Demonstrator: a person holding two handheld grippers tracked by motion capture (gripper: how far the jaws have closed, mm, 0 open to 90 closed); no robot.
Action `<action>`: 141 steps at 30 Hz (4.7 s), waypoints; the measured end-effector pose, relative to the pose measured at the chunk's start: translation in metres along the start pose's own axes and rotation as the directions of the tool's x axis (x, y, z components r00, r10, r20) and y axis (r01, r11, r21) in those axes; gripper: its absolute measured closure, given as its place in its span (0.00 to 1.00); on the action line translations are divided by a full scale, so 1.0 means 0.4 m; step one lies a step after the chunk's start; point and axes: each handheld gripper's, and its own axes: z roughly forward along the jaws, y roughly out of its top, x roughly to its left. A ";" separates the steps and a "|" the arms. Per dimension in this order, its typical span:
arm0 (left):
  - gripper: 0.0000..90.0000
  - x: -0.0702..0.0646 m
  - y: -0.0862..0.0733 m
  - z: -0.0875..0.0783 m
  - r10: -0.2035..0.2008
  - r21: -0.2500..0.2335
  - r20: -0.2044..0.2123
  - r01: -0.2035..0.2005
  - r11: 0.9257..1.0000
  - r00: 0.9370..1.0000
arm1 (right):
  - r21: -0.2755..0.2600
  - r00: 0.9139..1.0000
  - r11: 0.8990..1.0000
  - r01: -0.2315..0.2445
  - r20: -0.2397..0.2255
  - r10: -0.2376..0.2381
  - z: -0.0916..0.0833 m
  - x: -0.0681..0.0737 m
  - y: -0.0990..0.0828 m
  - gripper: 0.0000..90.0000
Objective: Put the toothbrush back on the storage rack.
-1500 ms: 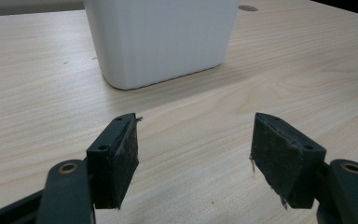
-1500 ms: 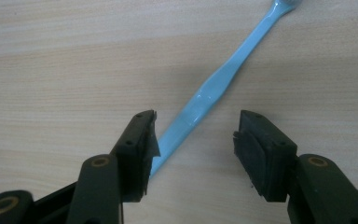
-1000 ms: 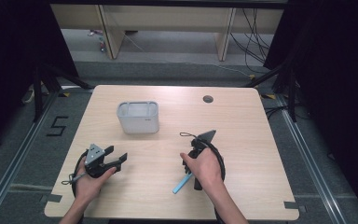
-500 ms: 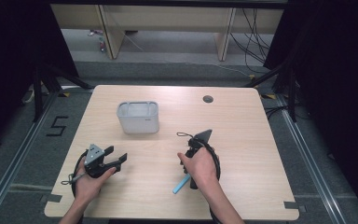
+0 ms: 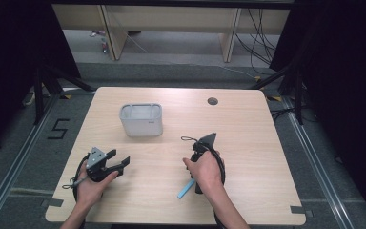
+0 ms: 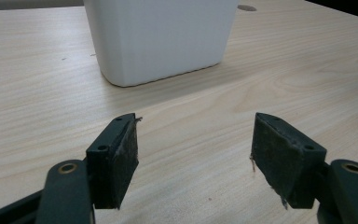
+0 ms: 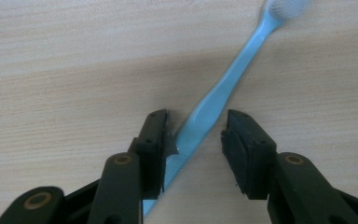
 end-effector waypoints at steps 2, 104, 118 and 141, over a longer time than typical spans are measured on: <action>0.34 0.000 0.000 -0.001 0.000 0.003 -0.001 0.000 1.000 1.000 | -0.003 1.000 1.000 0.004 0.007 -0.004 0.000 0.002 0.000 0.68; 0.35 -0.004 -0.002 -0.005 0.016 0.000 0.003 -0.016 1.000 1.000 | -0.713 0.828 0.634 0.299 -0.136 -0.543 -0.110 -0.163 -0.036 0.88; 0.35 -0.005 -0.002 -0.005 0.016 -0.003 0.004 -0.016 1.000 1.000 | -0.784 0.797 0.548 0.290 -0.118 -0.592 -0.109 -0.170 -0.038 0.88; 0.35 -0.006 -0.003 -0.005 0.016 -0.007 0.002 -0.016 1.000 1.000 | -0.905 0.776 0.374 0.202 -0.086 -0.625 -0.116 -0.175 -0.053 0.88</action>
